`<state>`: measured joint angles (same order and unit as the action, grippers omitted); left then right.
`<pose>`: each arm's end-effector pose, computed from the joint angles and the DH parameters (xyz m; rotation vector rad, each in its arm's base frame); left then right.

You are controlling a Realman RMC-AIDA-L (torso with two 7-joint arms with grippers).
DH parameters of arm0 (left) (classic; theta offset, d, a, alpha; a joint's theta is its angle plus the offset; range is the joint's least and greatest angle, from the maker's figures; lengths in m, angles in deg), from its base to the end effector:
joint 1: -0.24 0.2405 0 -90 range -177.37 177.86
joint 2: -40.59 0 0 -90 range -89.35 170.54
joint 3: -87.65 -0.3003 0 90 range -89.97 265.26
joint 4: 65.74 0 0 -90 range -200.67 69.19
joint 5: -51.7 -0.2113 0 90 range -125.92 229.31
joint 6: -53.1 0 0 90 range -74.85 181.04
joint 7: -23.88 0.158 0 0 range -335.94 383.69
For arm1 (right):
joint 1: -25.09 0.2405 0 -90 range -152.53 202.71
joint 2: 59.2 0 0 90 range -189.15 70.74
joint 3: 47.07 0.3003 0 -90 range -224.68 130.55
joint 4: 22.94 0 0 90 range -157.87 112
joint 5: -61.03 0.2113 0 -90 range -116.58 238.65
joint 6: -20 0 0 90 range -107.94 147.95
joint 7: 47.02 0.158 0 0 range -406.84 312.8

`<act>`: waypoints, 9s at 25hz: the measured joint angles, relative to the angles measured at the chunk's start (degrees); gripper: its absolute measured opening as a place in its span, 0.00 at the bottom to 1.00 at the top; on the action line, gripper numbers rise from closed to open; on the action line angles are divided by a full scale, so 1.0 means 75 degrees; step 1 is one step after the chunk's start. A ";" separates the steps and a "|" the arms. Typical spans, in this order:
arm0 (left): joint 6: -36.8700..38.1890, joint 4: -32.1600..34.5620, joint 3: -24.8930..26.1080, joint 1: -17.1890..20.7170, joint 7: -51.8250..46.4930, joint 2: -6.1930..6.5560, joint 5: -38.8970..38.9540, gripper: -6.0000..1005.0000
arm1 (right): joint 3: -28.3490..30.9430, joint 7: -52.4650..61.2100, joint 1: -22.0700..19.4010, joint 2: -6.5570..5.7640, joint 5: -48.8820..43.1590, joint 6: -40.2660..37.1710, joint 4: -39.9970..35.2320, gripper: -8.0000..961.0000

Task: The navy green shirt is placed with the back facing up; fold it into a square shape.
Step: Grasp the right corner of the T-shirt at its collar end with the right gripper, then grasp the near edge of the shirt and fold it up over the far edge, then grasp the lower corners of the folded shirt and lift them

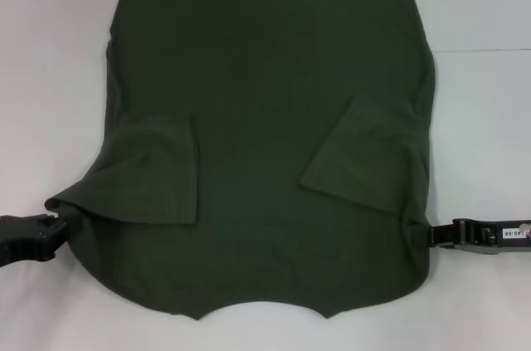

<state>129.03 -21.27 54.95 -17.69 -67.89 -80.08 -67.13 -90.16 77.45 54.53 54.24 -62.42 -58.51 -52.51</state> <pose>-0.3935 0.3155 -0.0039 -2.2497 -1.1249 -0.4961 0.3616 0.3482 -0.0301 -2.2725 1.8161 0.4373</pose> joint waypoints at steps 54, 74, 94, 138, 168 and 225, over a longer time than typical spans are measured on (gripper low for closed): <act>0.4306 -0.0600 0.1294 0.1003 -0.2247 0.0735 -0.0093 0.03 | 0.2926 -0.3034 -0.2799 0.0393 0.0013 -0.2977 -0.1003 0.09; 0.1358 -0.1503 0.1703 -0.1743 -0.2616 0.1369 -0.0004 0.03 | 0.3839 -0.2660 0.0152 0.0134 0.0066 -0.1131 -0.0605 0.09; -0.3843 -0.2594 0.1710 -0.3750 -0.0853 0.0692 0.0697 0.03 | 0.2871 -0.3106 0.2533 -0.0029 0.0151 0.3776 0.0771 0.09; -0.3732 -0.2093 0.1644 -0.2625 0.0162 0.0179 0.2320 0.70 | 0.2693 -0.3904 0.2226 0.0560 0.1073 0.4739 0.0550 0.74; -0.1776 -0.1272 -0.0175 -0.0568 0.2083 -0.0110 0.1492 0.90 | 0.2699 -0.1755 0.0564 0.0114 0.1445 0.0607 0.0066 0.84; -0.3050 -0.1109 -0.0866 -0.1075 0.2294 -0.0377 0.1020 0.05 | 0.2519 -0.1704 0.0402 0.0104 0.1382 0.0866 0.0062 0.84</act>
<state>106.15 -29.59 48.46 -25.75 -50.68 -82.91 -59.48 -71.27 64.67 57.54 55.03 -52.05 -52.02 -52.05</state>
